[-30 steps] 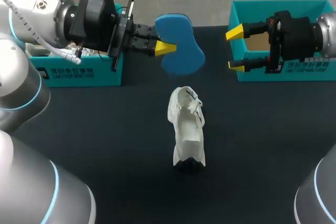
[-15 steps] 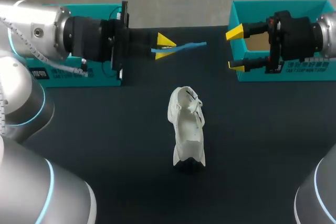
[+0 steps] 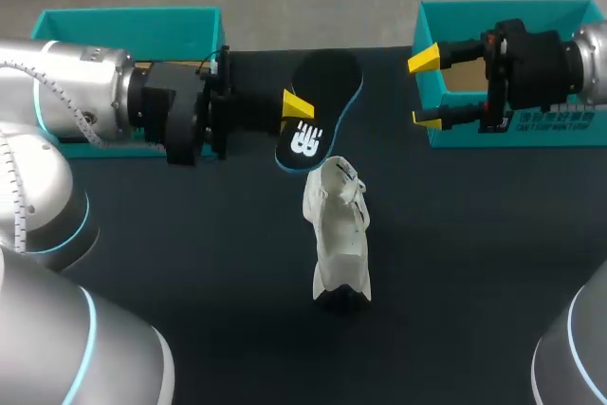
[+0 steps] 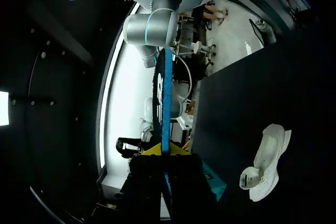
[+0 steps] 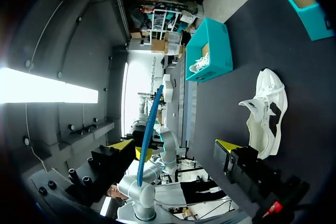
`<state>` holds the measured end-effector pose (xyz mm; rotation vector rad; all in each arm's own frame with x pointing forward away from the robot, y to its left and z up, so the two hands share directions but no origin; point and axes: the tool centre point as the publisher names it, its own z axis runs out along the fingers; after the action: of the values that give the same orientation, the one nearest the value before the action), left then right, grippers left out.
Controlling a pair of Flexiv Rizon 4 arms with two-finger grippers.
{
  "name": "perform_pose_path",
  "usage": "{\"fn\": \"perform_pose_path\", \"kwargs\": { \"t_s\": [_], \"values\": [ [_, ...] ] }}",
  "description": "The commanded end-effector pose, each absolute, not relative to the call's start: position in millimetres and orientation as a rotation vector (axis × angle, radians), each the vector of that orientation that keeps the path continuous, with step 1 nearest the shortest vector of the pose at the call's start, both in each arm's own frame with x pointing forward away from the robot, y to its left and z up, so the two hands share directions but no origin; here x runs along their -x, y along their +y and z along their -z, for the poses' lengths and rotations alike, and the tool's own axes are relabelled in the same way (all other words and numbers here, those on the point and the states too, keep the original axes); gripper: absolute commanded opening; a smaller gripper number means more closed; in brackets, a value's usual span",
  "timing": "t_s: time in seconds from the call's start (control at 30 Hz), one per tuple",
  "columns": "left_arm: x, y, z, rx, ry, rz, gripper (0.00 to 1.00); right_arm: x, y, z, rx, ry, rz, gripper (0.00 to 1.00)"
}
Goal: Take the shoe out of the shoebox, open the shoe tongue, remove and reinsert the insole, then place the shoe into the shoebox
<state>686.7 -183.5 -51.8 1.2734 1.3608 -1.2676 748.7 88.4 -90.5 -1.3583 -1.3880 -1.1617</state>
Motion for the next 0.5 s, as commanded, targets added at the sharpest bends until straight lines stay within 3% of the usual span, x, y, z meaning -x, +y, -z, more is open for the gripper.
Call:
{"fn": "perform_pose_path", "kwargs": {
  "t_s": [0.03, 0.5],
  "values": [
    [-685.8, -184.7, 48.8, -1.366, 1.287, 1.100, 0.00, -748.7, 89.2, 90.8, 1.361, -1.389, 1.160, 1.00],
    [-691.5, -190.2, 71.5, -1.402, 1.305, 1.077, 0.00, -748.7, 89.2, 90.8, 1.361, -1.389, 1.160, 1.00]
  ]
}}
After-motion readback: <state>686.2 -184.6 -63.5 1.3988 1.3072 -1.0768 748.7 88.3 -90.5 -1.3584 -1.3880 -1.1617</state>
